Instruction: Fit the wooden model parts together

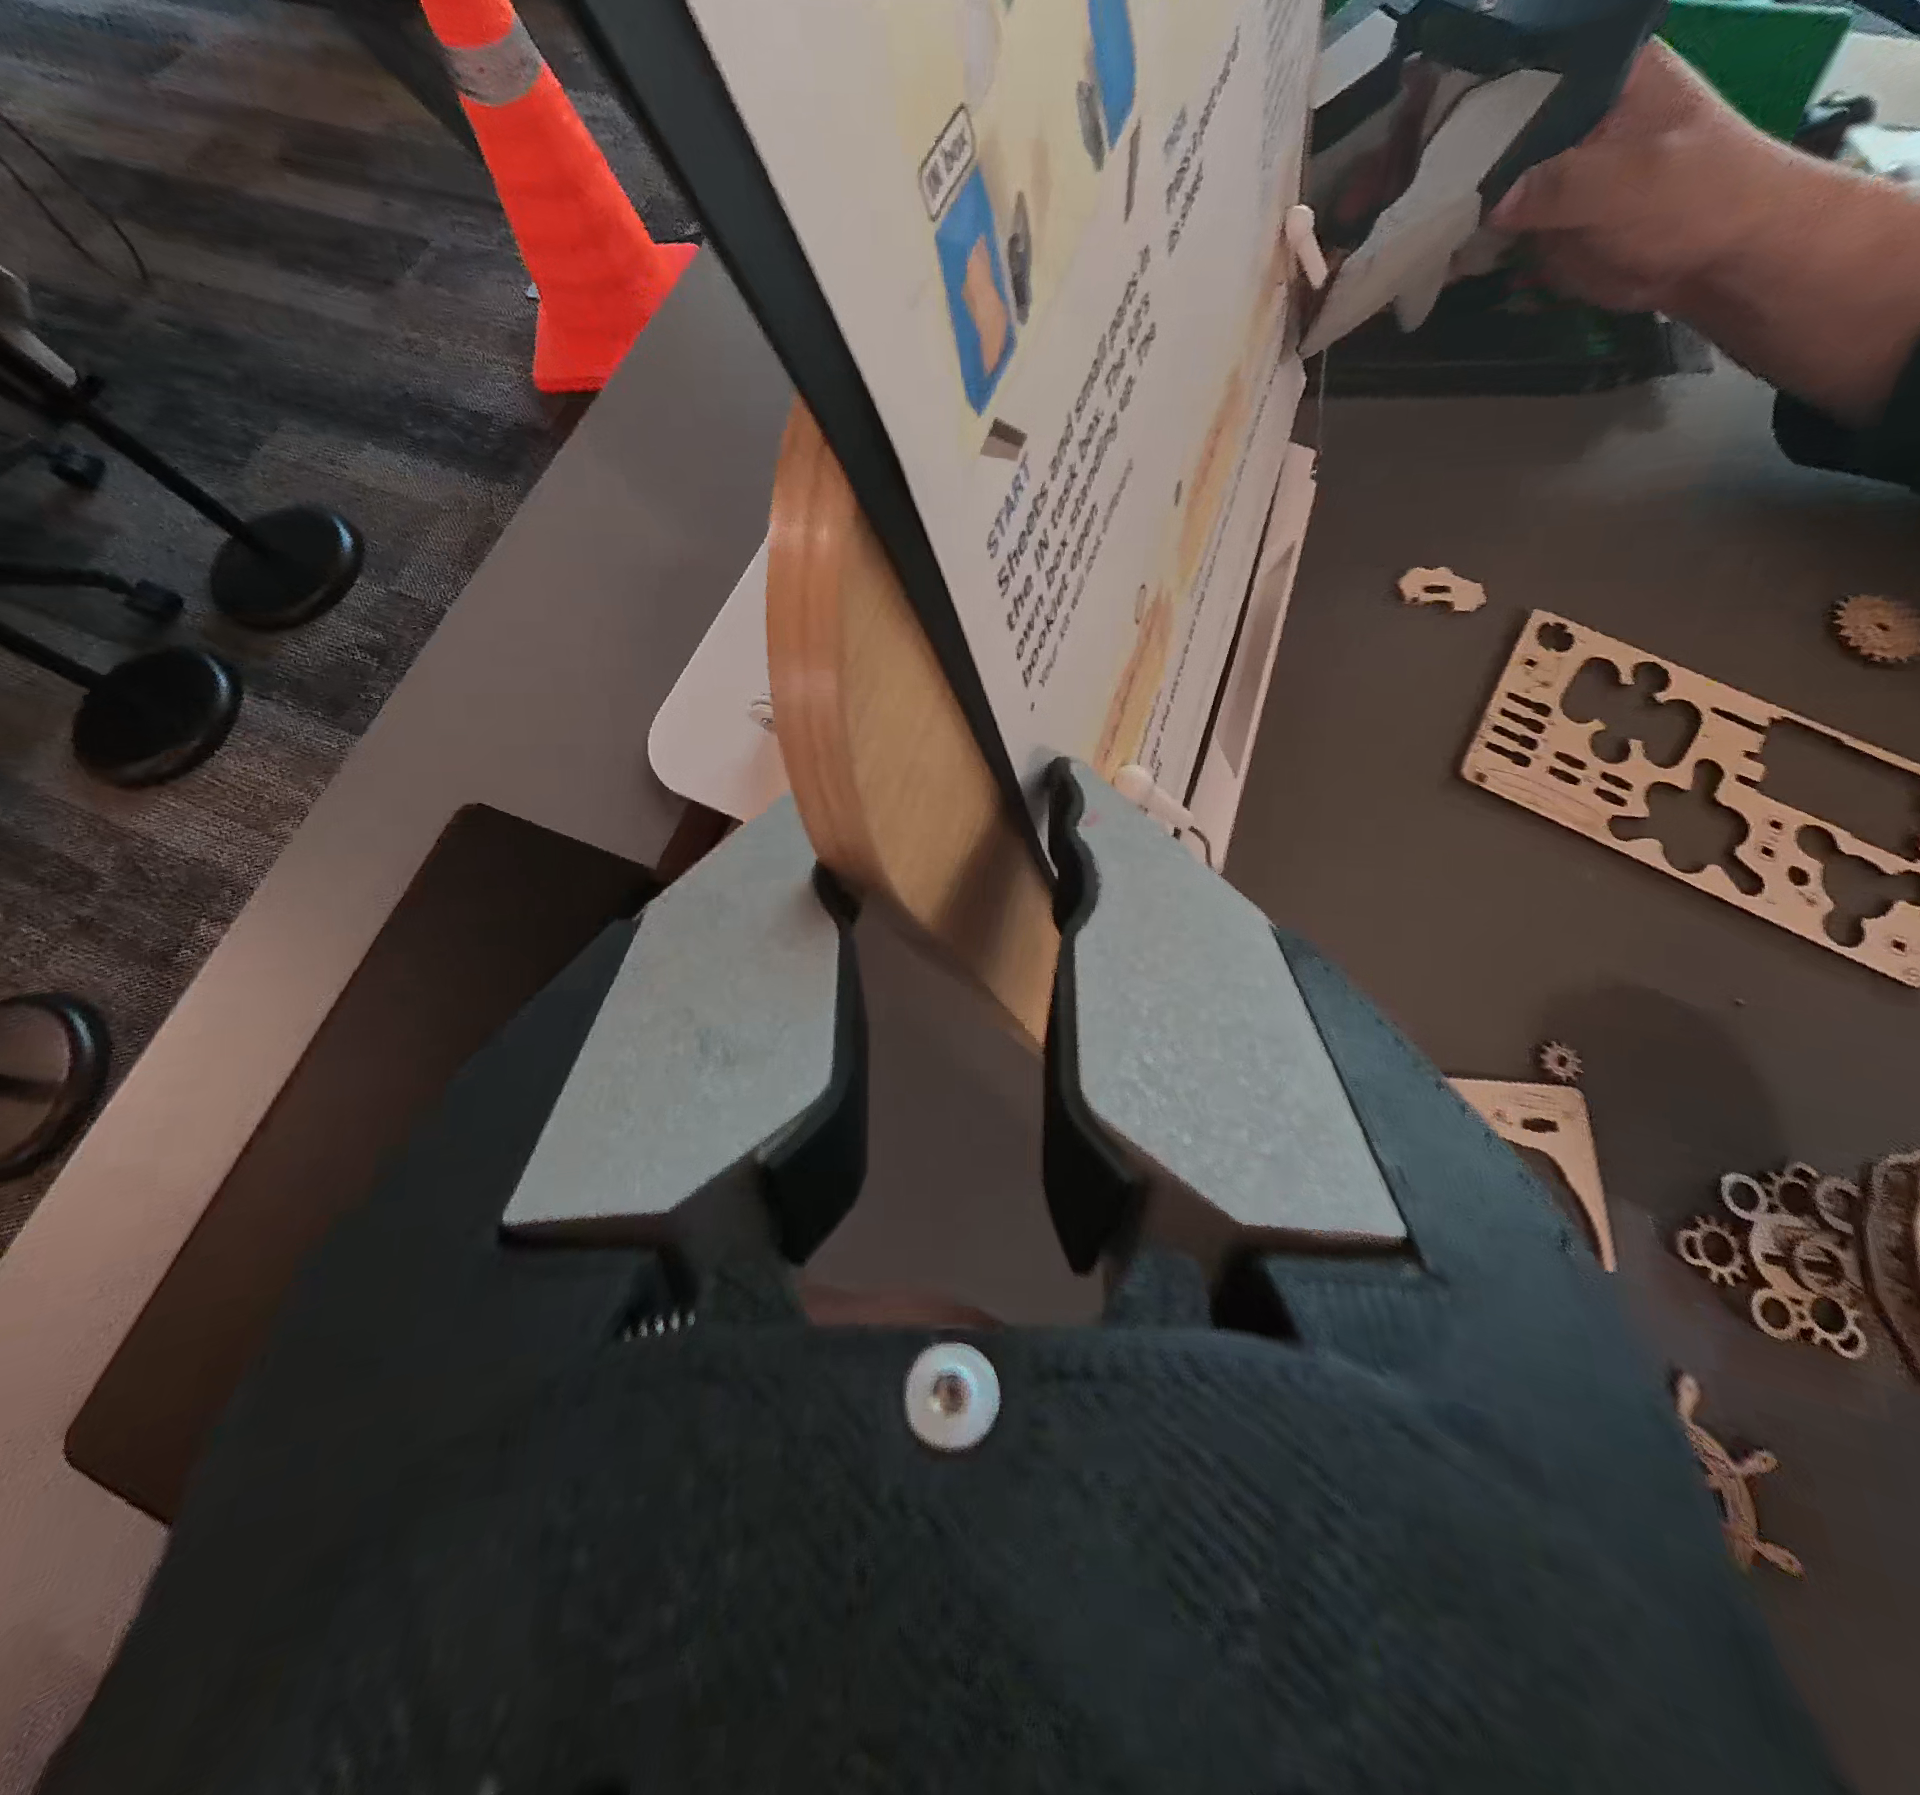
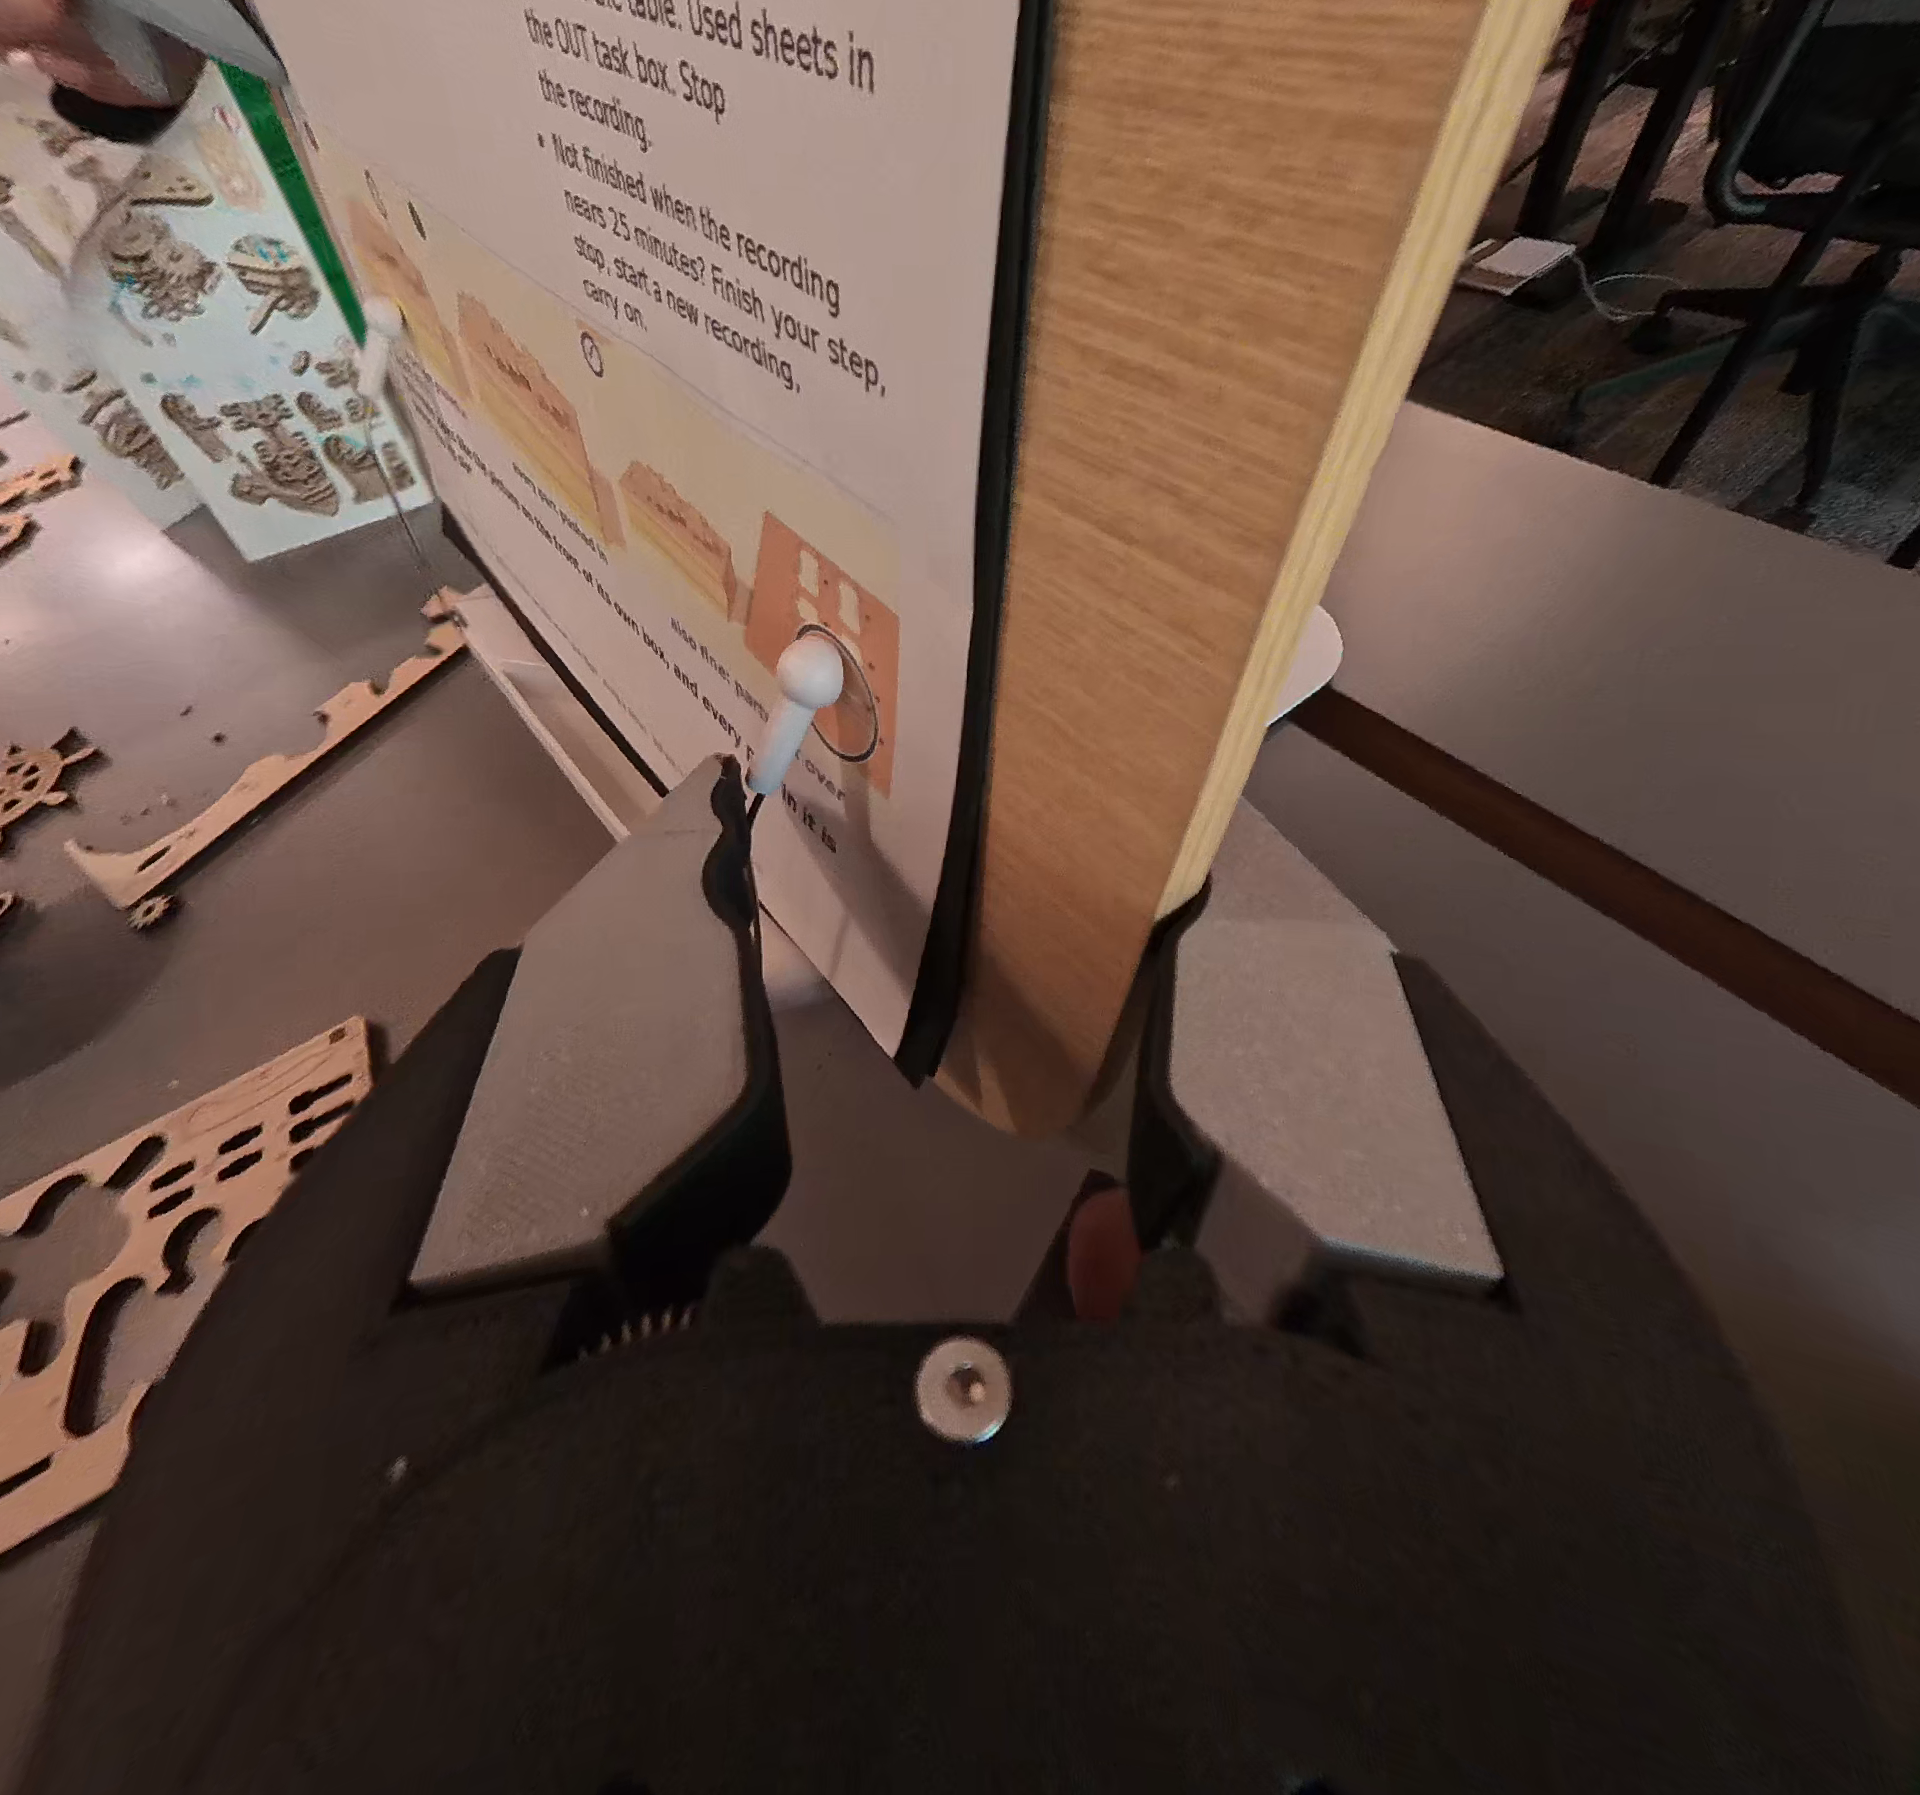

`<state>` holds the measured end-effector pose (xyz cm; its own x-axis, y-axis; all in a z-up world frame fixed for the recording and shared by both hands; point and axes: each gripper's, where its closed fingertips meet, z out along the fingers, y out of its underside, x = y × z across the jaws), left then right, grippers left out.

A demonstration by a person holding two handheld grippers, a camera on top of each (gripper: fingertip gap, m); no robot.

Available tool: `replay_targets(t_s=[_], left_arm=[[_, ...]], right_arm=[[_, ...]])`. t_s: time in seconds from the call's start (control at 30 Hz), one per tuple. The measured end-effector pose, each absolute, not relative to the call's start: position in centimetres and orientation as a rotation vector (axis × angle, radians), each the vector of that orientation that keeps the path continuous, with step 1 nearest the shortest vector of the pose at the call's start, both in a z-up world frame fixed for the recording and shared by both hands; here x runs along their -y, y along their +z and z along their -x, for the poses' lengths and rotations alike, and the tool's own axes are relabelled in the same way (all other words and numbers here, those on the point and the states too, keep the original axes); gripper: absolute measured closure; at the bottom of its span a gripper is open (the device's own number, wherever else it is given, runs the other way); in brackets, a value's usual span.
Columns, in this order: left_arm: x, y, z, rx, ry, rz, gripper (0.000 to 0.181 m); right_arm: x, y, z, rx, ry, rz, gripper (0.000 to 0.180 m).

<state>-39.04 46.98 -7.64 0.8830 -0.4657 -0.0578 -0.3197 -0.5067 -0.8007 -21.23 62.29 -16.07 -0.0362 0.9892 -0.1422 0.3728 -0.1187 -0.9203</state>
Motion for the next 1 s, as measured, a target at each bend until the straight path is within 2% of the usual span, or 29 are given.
replay_targets(t_s=[0.17, 0.33, 0.37, 0.53, 0.6, 0.63, 0.7, 0.77, 0.8, 0.83, 0.87, 0.9, 1.0], left_arm=[[-48.3, -7.6, 40.0, -0.548, -0.207, 2.143, 0.147], [-48.1, -7.7, 39.8, -0.549, -0.234, 2.145, 0.150], [-48.1, -7.7, 39.7, -0.550, -0.242, 2.141, 0.150], [-48.0, -7.5, 39.5, -0.539, -0.270, 2.137, 0.152], [-48.1, -7.5, 39.6, -0.529, -0.243, 2.135, 0.151], [-48.1, -7.5, 39.6, -0.524, -0.224, 2.132, 0.149], [-48.2, -7.5, 39.6, -0.500, -0.203, 2.129, 0.146], [-48.1, -7.4, 39.5, -0.477, -0.210, 2.135, 0.143], [-48.1, -7.4, 39.5, -0.470, -0.209, 2.135, 0.143], [-48.1, -7.4, 39.5, -0.465, -0.212, 2.133, 0.142], [-48.1, -7.3, 39.4, -0.461, -0.218, 2.132, 0.140], [-48.1, -7.1, 39.3, -0.456, -0.224, 2.128, 0.137], [-47.8, -6.2, 39.5, -0.446, -0.241, 2.097, 0.133]], right_arm=[[-63.7, -16.1, 21.5, 1.400, 1.128, 1.629, 0.098], [-62.6, -14.1, 17.4, 1.345, 1.026, 1.553, 0.106], [-60.9, -14.3, 16.9, 1.410, 1.034, 1.506, 0.123], [-55.1, -18.0, 17.3, 1.614, 0.866, 1.433, 0.127], [-54.7, -19.6, 18.2, 1.649, 0.802, 1.463, 0.133], [-54.5, -20.6, 18.7, 1.677, 0.790, 1.502, 0.133], [-54.6, -22.6, 19.6, 1.722, 0.796, 1.605, 0.122], [-54.8, -24.0, 20.4, 1.739, 0.820, 1.702, 0.123], [-54.7, -24.5, 20.7, 1.758, 0.835, 1.741, 0.126], [-54.4, -24.4, 21.0, 1.770, 0.874, 1.753, 0.144], [-53.9, -24.5, 21.1, 1.803, 0.908, 1.758, 0.173], [-53.4, -24.6, 21.0, 1.832, 0.925, 1.762, 0.179], [-49.5, -24.4, 19.6, 1.976, 1.091, 1.770, 0.179]])
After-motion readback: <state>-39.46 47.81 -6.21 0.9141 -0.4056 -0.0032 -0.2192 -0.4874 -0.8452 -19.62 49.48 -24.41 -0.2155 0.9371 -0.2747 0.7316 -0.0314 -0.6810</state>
